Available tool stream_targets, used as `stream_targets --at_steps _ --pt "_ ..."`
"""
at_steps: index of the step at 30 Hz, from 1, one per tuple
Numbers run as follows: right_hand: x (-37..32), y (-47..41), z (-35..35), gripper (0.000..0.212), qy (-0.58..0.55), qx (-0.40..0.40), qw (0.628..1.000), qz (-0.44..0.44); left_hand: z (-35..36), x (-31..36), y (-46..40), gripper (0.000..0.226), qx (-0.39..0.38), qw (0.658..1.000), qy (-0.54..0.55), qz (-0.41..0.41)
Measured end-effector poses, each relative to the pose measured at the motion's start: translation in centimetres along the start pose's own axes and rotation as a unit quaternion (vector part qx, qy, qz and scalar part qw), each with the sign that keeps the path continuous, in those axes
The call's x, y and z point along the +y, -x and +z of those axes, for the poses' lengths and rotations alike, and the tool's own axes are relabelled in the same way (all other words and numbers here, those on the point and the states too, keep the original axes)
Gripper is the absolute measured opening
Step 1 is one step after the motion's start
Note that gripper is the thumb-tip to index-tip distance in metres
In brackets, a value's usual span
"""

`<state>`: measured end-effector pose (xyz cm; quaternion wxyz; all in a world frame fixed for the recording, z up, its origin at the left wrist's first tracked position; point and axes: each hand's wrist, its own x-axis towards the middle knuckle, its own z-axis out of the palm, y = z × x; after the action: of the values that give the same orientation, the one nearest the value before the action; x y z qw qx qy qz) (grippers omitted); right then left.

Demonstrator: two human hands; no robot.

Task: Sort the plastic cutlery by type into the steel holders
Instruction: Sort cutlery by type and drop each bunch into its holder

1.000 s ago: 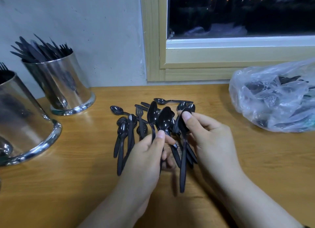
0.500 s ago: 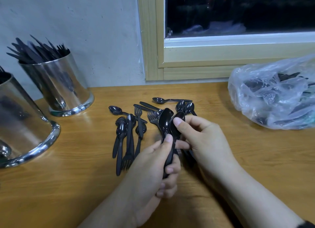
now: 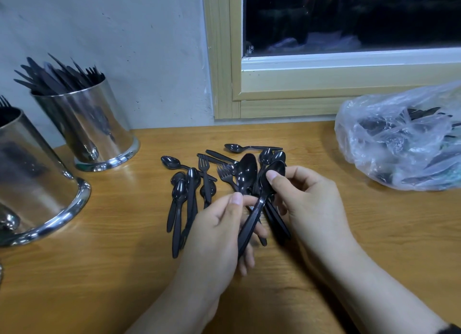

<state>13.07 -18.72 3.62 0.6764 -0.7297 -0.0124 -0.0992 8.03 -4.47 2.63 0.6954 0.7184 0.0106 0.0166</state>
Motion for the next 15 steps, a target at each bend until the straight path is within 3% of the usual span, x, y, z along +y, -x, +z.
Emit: stream_targets --at_steps 6,15 --pt "-0.22 0.26 0.18 0.024 0.029 -0.015 0.999 -0.035 0.07 0.07 0.16 0.048 -0.042 0.998 -0.045 -0.022" --pt "-0.01 0.58 0.35 0.062 0.079 -0.058 0.992 -0.074 -0.03 -0.02 -0.04 0.049 -0.019 0.998 -0.052 -0.029"
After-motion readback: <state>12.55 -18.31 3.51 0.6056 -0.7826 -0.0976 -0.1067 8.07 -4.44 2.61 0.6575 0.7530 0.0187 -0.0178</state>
